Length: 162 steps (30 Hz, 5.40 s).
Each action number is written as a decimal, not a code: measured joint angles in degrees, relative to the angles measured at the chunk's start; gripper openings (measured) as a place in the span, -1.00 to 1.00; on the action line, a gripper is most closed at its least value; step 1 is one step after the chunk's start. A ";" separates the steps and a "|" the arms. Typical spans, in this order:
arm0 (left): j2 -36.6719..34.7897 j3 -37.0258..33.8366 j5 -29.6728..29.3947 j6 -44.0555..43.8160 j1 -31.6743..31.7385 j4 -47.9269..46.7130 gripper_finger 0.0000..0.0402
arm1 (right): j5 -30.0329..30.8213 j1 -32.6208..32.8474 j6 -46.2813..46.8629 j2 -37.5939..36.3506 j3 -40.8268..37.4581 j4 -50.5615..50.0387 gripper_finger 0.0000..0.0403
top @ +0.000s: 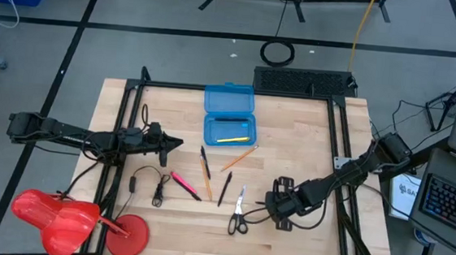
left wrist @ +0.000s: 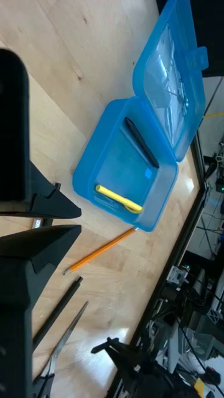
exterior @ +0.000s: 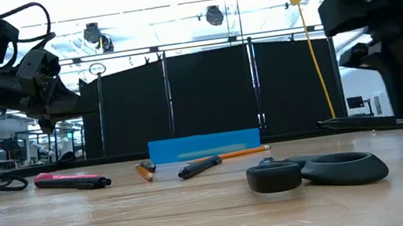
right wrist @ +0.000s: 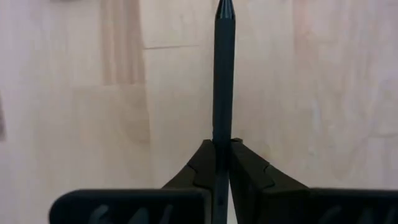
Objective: Pick & place school supplies into a supply box
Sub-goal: Put the black pen into the blue supply box, then put the top orange pencil into the blue supply box
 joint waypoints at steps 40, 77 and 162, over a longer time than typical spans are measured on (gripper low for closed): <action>0.00 0.00 0.00 0.00 0.01 -0.20 -0.85 | 16.03 -21.60 -37.53 -0.07 0.17 13.57 -0.94; 0.00 0.00 -0.02 0.02 0.01 -1.03 -0.85 | 18.32 -39.04 -57.10 2.53 0.17 45.58 -0.94; 0.00 0.00 2.49 -1.16 -0.01 -1.42 -0.85 | 30.16 -6.97 -48.09 5.46 0.15 55.10 -0.73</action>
